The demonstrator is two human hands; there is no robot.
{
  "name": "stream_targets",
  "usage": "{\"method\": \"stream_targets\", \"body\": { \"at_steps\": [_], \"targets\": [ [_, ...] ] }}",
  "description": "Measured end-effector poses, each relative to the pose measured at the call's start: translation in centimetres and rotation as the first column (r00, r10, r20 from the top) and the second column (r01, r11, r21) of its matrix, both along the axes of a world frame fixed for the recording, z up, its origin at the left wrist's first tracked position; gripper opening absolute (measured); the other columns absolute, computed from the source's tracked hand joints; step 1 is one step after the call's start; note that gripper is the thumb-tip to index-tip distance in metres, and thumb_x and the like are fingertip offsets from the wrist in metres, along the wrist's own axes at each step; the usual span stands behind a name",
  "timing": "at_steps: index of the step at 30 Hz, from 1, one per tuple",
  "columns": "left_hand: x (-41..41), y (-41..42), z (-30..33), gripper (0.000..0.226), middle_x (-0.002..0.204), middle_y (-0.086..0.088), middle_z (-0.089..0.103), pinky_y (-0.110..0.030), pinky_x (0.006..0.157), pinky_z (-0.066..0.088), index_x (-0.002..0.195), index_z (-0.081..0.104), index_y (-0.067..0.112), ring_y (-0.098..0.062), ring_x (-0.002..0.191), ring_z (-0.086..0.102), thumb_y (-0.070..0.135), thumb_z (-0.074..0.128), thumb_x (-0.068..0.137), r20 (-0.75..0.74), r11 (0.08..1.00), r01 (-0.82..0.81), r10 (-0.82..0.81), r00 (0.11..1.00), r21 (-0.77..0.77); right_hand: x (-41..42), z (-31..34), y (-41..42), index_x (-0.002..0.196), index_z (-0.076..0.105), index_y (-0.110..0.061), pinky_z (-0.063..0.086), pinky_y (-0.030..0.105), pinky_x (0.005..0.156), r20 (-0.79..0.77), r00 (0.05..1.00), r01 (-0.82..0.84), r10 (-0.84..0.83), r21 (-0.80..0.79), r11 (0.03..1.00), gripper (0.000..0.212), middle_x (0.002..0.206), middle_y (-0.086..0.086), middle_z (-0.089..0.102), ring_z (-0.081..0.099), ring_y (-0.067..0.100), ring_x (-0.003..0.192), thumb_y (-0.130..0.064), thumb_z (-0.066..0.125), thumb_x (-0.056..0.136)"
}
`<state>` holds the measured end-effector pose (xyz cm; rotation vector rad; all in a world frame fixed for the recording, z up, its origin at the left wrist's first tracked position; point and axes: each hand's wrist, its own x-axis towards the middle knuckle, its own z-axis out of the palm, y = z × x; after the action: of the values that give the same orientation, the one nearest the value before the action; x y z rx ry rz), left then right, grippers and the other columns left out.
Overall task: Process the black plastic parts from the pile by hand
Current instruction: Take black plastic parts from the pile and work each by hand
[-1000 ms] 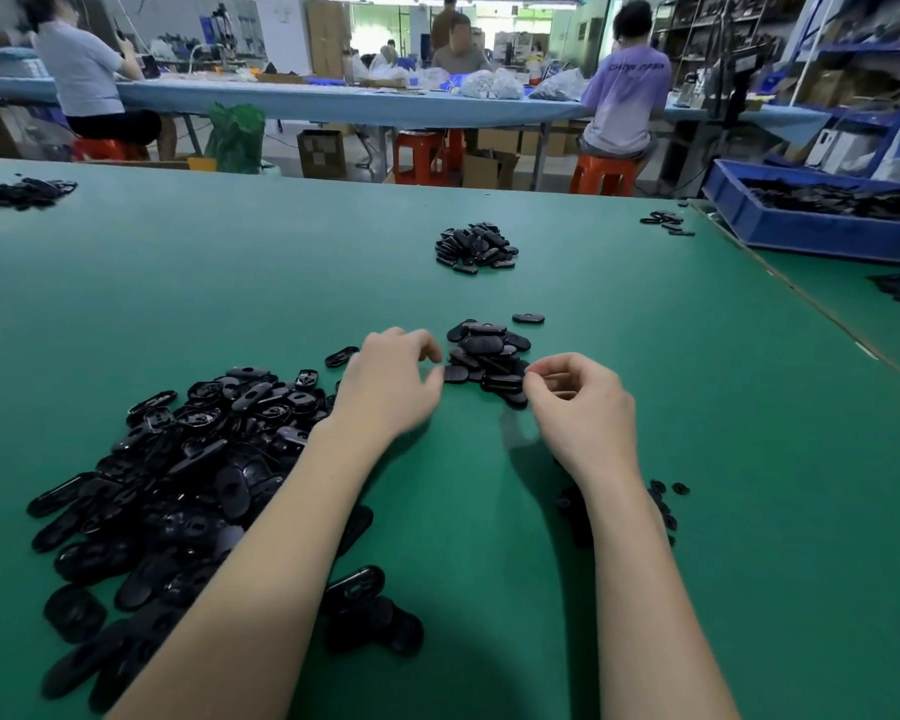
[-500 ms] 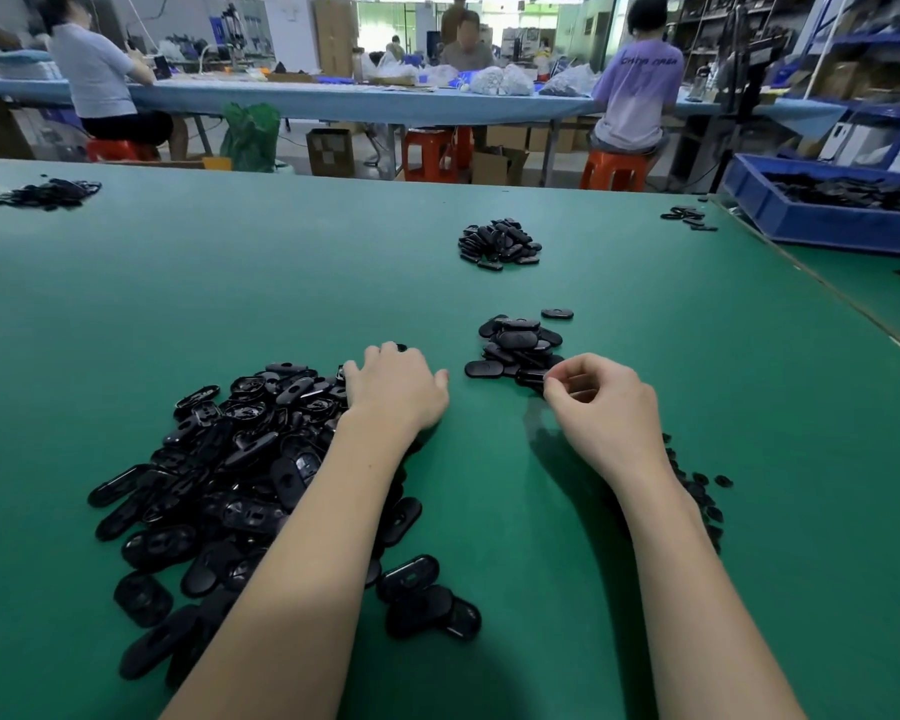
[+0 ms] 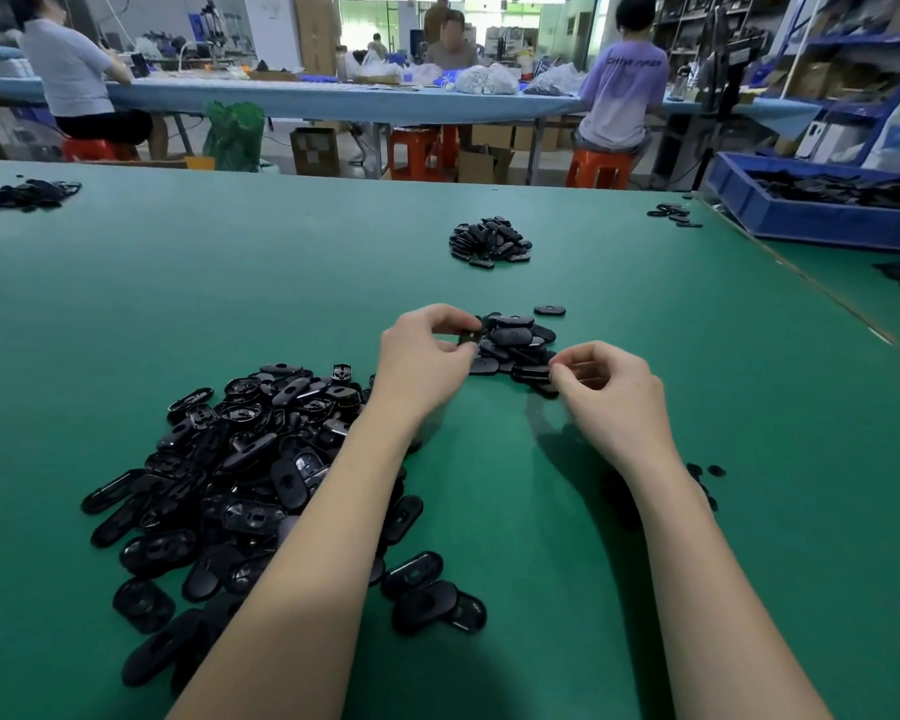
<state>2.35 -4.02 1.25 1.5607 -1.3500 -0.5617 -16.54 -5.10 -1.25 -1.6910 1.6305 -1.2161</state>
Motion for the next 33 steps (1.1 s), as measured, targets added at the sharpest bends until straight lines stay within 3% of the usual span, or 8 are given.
{"method": "stream_targets", "body": {
  "at_steps": [3, 6, 11, 17, 25, 28, 30, 33],
  "targets": [
    [-1.5, 0.5, -0.6, 0.022, 0.096, 0.015, 0.072, -0.021, 0.073, 0.054, 0.096, 0.071, 0.029, -0.004, 0.075, 0.071, 0.009, 0.071, 0.085, -0.144, 0.994, 0.108, -0.103, 0.984, 0.031, -0.9, 0.1, -0.1, 0.084, 0.071, -0.027, 0.049, 0.019, 0.067, -0.068, 0.997, 0.05, -0.047, 0.044, 0.998, 0.007, 0.075, -0.017, 0.069, 0.064, -0.001, 0.075, -0.027, 0.064, 0.088],
    [-2.7, 0.6, -1.2, 0.02, 0.094, 0.01, 0.073, -0.034, 0.08, 0.059, 0.1, 0.068, 0.028, -0.012, 0.075, 0.07, 0.015, 0.074, 0.086, -0.225, 0.986, 0.16, -0.144, 0.964, 0.055, -2.5, 0.3, -0.1, 0.093, 0.07, -0.027, 0.052, 0.034, 0.081, -0.157, 0.979, 0.143, -0.127, 0.096, 0.985, 0.013, 0.083, -0.014, 0.069, 0.065, 0.019, 0.09, -0.023, 0.058, 0.091],
    [-3.5, 0.3, -1.8, 0.021, 0.088, 0.006, 0.073, -0.029, 0.073, 0.056, 0.097, 0.069, 0.029, -0.013, 0.068, 0.067, 0.013, 0.074, 0.086, -0.246, 0.979, 0.196, -0.177, 0.953, 0.056, -4.3, 0.6, 0.1, 0.096, 0.073, -0.029, 0.048, 0.031, 0.076, -0.302, 0.939, 0.217, -0.166, 0.146, 0.965, 0.022, 0.085, -0.014, 0.068, 0.063, 0.022, 0.093, -0.02, 0.055, 0.087],
    [-3.5, 0.4, -2.5, 0.017, 0.087, 0.009, 0.072, -0.024, 0.071, 0.051, 0.101, 0.071, 0.033, -0.01, 0.066, 0.065, 0.024, 0.076, 0.087, -0.256, 0.975, 0.204, -0.176, 0.951, 0.085, -3.8, 0.2, 0.3, 0.097, 0.075, -0.037, 0.047, 0.028, 0.075, -0.383, 0.921, 0.154, -0.069, 0.195, 0.969, 0.011, 0.078, -0.023, 0.064, 0.063, 0.015, 0.098, -0.034, 0.068, 0.088],
    [-3.3, 0.5, -2.6, 0.019, 0.09, 0.01, 0.073, -0.025, 0.073, 0.056, 0.1, 0.071, 0.035, -0.009, 0.077, 0.071, 0.024, 0.076, 0.085, -0.255, 0.968, 0.212, -0.172, 0.952, 0.135, -3.0, 0.1, 0.5, 0.087, 0.075, -0.035, 0.053, 0.031, 0.079, -0.394, 0.911, 0.197, -0.123, 0.153, 0.968, 0.007, 0.085, -0.016, 0.07, 0.064, 0.018, 0.099, -0.031, 0.07, 0.089],
    [-3.3, 0.6, -2.6, 0.023, 0.089, 0.01, 0.073, -0.026, 0.073, 0.056, 0.1, 0.07, 0.035, -0.011, 0.08, 0.072, 0.019, 0.076, 0.085, -0.269, 0.967, 0.209, -0.166, 0.949, 0.143, -3.2, 0.4, 0.7, 0.082, 0.075, -0.036, 0.046, 0.026, 0.065, -0.321, 0.939, 0.173, -0.121, 0.138, 0.975, 0.008, 0.078, -0.022, 0.067, 0.064, 0.013, 0.088, -0.034, 0.071, 0.088],
    [-3.3, 0.5, -2.6, 0.032, 0.086, 0.01, 0.072, -0.027, 0.07, 0.056, 0.1, 0.069, 0.038, -0.014, 0.081, 0.072, 0.011, 0.073, 0.083, -0.265, 0.968, 0.202, -0.158, 0.951, 0.149, -3.1, 0.8, 0.6, 0.078, 0.075, -0.036, 0.044, 0.021, 0.059, -0.152, 0.984, 0.117, -0.097, 0.127, 0.985, 0.009, 0.074, -0.02, 0.07, 0.065, 0.004, 0.078, -0.036, 0.074, 0.087],
    [-3.2, 0.5, -2.7, 0.04, 0.085, 0.002, 0.073, -0.034, 0.08, 0.059, 0.102, 0.071, 0.036, -0.022, 0.085, 0.074, 0.001, 0.069, 0.082, -0.33, 0.969, 0.206, -0.151, 0.932, 0.139, -2.3, 1.4, 0.6, 0.08, 0.079, -0.033, 0.044, 0.013, 0.058, 0.1, 0.995, -0.008, -0.004, 0.117, 0.993, 0.007, 0.076, -0.013, 0.075, 0.063, -0.001, 0.069, -0.031, 0.077, 0.086]
  ]
}}
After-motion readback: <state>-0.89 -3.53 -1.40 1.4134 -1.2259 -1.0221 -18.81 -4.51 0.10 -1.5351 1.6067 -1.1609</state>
